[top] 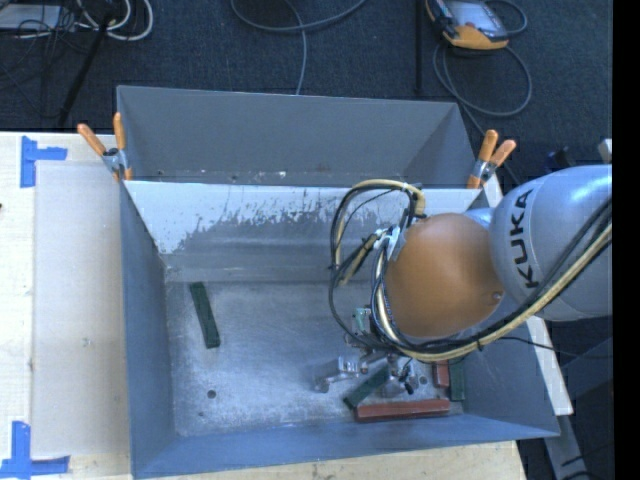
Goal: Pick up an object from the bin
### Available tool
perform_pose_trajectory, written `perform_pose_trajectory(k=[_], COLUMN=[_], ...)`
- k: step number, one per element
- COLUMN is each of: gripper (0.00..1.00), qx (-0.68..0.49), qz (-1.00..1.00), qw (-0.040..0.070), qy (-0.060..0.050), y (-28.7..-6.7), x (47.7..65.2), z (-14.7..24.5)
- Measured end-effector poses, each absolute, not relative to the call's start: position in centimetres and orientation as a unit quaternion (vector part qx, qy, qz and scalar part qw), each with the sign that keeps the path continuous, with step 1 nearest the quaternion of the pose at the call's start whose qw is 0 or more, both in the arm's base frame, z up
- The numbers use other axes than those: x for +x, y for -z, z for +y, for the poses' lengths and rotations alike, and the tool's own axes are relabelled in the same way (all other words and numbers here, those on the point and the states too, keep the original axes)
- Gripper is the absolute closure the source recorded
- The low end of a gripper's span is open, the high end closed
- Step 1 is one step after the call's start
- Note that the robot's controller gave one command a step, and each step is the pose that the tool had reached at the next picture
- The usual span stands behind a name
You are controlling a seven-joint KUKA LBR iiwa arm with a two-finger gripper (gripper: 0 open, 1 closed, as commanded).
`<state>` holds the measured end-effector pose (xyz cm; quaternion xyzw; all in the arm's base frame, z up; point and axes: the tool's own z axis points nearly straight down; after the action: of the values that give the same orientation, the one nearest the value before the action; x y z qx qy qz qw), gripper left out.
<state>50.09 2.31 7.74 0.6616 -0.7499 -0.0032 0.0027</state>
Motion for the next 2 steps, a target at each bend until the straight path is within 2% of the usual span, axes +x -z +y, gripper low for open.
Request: perform_pose_trajectory(k=[1, 2], gripper=[0.00, 1.00], qx=[0.755, 0.754], qz=[-0.655, -0.657], qw=[0.000, 0.000], qy=[0.002, 0.002], y=[-6.88, -6.92], x=[50.99, 51.01], z=[3.07, 3.05])
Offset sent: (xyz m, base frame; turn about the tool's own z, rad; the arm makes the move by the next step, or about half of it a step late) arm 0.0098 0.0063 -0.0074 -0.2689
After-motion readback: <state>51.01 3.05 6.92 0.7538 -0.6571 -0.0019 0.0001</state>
